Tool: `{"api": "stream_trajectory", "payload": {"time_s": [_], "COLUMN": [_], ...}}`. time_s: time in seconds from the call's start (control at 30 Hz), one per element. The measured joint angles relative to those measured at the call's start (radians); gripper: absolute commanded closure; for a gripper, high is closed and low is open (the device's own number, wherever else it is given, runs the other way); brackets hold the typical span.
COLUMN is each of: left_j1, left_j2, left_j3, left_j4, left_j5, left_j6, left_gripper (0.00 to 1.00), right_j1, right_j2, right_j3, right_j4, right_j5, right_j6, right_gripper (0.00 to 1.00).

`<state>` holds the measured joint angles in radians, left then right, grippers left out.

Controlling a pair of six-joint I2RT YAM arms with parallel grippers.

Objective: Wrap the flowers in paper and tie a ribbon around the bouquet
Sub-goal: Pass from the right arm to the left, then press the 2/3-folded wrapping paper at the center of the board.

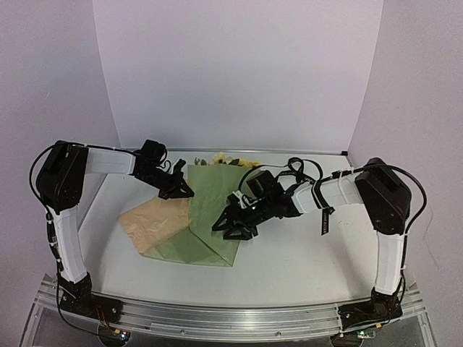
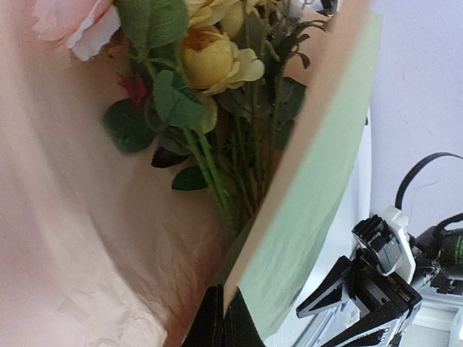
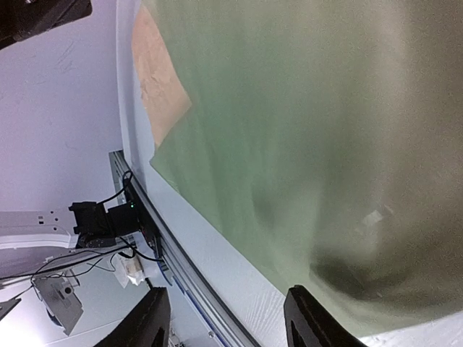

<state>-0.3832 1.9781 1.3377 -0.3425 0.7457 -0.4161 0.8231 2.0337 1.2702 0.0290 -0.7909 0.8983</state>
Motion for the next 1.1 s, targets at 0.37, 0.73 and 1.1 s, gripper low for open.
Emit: {"api": "stream_trajectory", "payload": {"time_s": [0.37, 0.73, 1.1], "left_j1": [0.0, -0.001, -0.039], "left_j2": [-0.023, -0.044, -0.183], "left_j3": [-0.066, -0.12, -0.147], "left_j4": [0.011, 0.002, -0.037], "left_j5": [-0.166, -0.306, -0.448], "left_j6": [-0.056, -0.106, -0.108], "left_gripper": [1.0, 0.99, 0.49], "right_j1": [0.002, 0.005, 0.006], "right_j2": [-0.004, 0.038, 0.039], "right_j3": [-0.126, -0.148, -0.131], "right_j4": [0.204, 0.243, 0.176], "right_j5": [0.096, 0.154, 0.156], "right_j6": [0.142, 0.206, 0.185], "right_gripper": [0.44, 0.45, 0.45]}}
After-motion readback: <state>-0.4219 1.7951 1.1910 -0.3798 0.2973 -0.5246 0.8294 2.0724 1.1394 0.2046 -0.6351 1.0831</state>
